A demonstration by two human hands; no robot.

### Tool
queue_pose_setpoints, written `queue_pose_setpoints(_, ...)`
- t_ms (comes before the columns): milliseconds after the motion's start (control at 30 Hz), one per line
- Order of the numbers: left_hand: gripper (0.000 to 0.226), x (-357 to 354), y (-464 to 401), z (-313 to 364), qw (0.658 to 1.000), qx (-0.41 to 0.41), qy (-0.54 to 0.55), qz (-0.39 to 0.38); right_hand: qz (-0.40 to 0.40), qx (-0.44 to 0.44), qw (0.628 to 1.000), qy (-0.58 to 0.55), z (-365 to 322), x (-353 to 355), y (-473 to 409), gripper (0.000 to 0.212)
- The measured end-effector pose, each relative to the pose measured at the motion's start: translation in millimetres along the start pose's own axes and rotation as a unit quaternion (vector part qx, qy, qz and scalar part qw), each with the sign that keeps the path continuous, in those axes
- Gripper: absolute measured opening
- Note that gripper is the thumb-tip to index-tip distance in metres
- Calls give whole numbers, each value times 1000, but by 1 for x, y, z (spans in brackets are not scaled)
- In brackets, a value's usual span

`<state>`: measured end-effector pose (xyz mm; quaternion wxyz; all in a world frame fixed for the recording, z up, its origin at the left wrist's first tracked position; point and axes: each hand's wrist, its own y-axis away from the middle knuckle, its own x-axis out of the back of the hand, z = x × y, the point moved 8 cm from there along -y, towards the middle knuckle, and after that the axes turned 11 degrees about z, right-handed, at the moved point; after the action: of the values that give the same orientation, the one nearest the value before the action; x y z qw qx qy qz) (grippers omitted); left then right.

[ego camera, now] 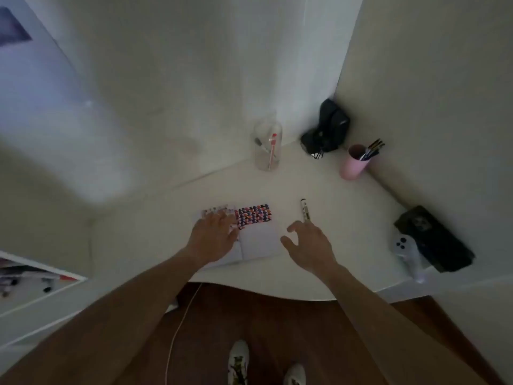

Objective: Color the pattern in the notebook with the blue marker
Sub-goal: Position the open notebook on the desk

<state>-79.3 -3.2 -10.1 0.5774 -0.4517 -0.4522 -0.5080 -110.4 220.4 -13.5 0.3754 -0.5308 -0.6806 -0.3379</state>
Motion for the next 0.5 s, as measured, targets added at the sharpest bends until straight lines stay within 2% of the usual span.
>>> queue_pose_setpoints(100, 33, -33, -12, -11, 999, 27, 20, 30, 4, -7, 1000, -9, 20, -36, -19, 39)
queue_pose_setpoints(167, 39, -60, -14, -18, 998, 34, 32, 33, 8, -15, 1000, -21, 31, -60, -29, 38)
queue_pose_setpoints(300, 50, -104, -9, -28, 995, 35, 27, 85, 58, -5, 998, -36, 51, -104, -39, 37)
queue_pose_setpoints(500, 58, -141, 11, -38, 983, 64, 2, 175, 214, 55, 975, 1, 63, -125, -35, 25)
